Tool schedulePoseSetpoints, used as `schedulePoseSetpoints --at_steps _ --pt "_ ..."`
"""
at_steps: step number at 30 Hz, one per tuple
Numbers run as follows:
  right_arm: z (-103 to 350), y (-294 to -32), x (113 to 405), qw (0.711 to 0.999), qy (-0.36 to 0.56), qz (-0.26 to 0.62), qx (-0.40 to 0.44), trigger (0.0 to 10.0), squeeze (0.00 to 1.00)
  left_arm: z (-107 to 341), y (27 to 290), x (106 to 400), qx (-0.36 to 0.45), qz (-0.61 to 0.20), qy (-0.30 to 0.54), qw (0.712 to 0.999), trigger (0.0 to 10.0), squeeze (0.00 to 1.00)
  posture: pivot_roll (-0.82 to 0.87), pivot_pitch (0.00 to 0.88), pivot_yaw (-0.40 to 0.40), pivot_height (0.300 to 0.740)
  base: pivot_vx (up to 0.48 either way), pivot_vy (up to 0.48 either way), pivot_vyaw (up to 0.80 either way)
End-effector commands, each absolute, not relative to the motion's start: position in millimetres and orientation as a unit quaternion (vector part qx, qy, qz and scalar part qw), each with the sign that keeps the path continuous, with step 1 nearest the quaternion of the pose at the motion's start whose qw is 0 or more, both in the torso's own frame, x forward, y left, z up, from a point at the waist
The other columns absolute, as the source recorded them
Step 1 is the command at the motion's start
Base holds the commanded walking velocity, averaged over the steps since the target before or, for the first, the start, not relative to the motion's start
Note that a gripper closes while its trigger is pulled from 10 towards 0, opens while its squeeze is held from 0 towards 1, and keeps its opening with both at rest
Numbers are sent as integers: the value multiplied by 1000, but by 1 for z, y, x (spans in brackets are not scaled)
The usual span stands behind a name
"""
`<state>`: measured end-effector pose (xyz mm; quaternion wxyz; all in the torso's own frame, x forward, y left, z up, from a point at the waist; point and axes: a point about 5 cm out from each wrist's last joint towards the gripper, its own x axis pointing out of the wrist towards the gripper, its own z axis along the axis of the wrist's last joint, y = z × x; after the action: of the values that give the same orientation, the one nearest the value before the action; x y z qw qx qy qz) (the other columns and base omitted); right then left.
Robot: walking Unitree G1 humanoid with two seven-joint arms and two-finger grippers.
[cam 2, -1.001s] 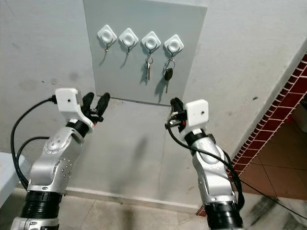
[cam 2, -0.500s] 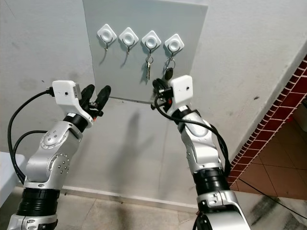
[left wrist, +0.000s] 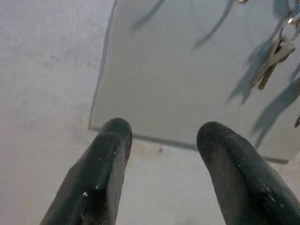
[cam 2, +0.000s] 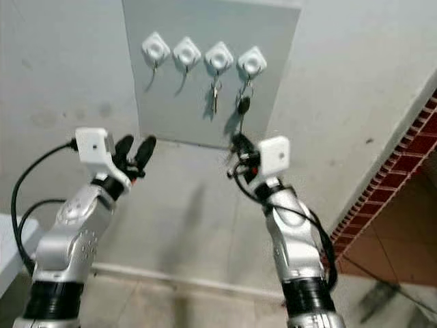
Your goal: Hang keys on a hook
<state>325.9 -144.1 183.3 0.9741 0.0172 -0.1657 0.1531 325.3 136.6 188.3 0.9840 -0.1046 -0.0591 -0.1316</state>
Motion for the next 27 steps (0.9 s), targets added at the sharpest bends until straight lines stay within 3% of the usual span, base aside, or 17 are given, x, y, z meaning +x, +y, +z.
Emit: schedulePoseSetpoints --at_steps 1,13,27 --pt "188 -158 315 977 -181 114 28 10000 0 180 139 322 -110 -124 -46 985 10000 0 23 0 -48 740 0 0 0" --pt "165 -172 278 986 -158 17 55 10000 0 155 145 306 -159 -127 -27 979 10000 0 -12 0 -3 740 0 0 0" --pt "159 -169 271 988 -142 -5 65 10000 0 153 152 314 -160 -124 -16 979 10000 0 -21 0 35 740 0 0 0"
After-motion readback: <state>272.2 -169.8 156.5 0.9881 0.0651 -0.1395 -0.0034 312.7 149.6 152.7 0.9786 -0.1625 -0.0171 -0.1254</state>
